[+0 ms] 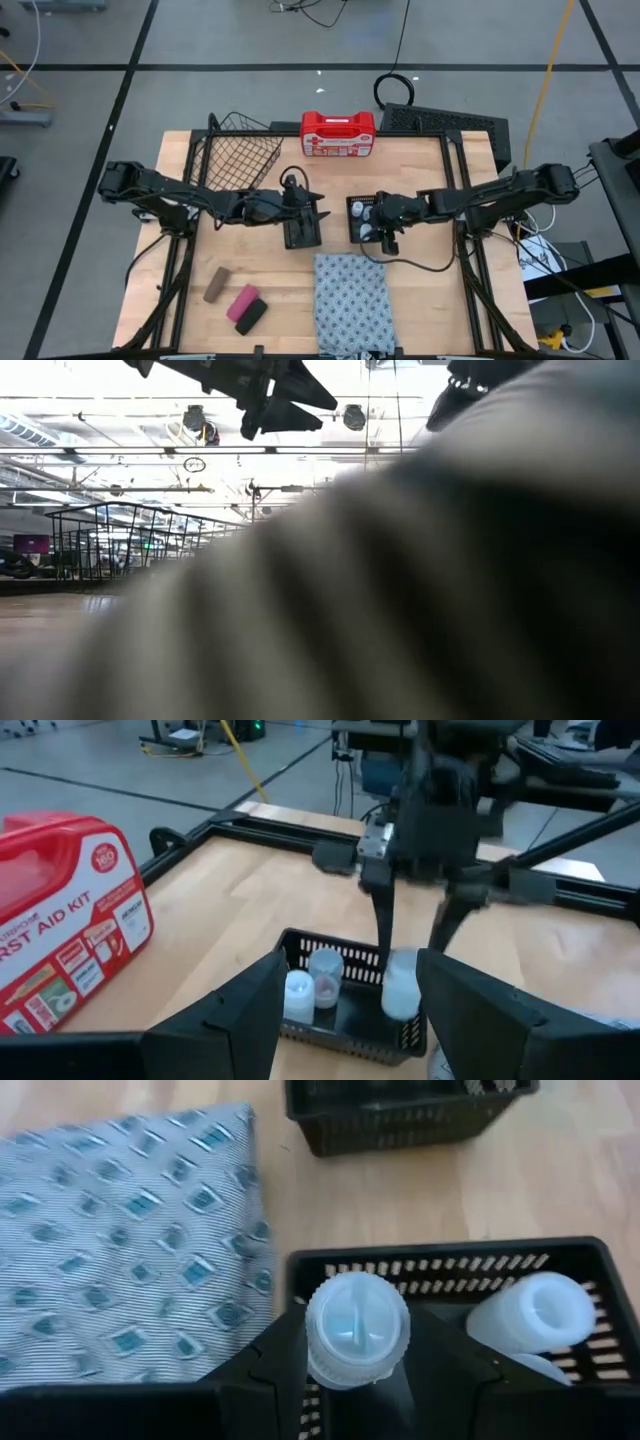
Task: Pick & Place Medicine items
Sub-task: Put the white pill bottle into the right black basket
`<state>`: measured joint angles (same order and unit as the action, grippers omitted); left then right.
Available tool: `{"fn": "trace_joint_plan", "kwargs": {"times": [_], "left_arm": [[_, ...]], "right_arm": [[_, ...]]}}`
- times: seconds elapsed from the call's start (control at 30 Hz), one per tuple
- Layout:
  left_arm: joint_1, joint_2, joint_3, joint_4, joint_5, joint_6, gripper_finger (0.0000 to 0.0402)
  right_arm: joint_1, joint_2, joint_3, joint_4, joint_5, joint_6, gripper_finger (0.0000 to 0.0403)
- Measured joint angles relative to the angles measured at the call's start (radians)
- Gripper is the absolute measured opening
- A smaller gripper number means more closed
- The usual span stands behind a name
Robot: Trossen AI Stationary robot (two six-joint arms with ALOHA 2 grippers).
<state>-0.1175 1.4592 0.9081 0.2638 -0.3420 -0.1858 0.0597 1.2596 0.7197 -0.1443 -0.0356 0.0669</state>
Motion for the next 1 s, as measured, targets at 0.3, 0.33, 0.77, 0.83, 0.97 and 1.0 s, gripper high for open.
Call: {"fn": "trace_joint_plan", "kwargs": {"times": [0.3, 0.33, 0.77, 0.83, 0.97, 1.0], "left_arm": [[0.007, -0.001, 0.0, 0.0, 0.0, -0.007, 0.0232], [0.007, 0.0, 0.0, 0.0, 0.0, -0.007, 0.0232], [0.007, 0.0, 0.0, 0.001, 0.0, -0.006, 0.0232], [0.007, 0.0, 0.0, 0.001, 0.0, -0.006, 0.0232], [0.005, 0.0, 0.0, 0.001, 0.0, -0.045, 0.0232], [0.005, 0.0, 0.0, 0.001, 0.001, -0.06, 0.0232]], "right_arm": [[0.0, 0.132, 0.0, 0.052, 0.063, -0.034, 0.0129], [0.0, 0.14, 0.0, 0.055, 0.062, -0.033, 0.0129], [0.0, 0.191, 0.003, 0.074, 0.063, -0.052, 0.0134], [0.0, 0.191, 0.003, 0.073, 0.062, -0.052, 0.0142], [0.0, 0.193, 0.003, 0.061, 0.061, -0.052, 0.0166], [0.0, 0.194, 0.001, 0.055, 0.061, -0.052, 0.0172]]}}
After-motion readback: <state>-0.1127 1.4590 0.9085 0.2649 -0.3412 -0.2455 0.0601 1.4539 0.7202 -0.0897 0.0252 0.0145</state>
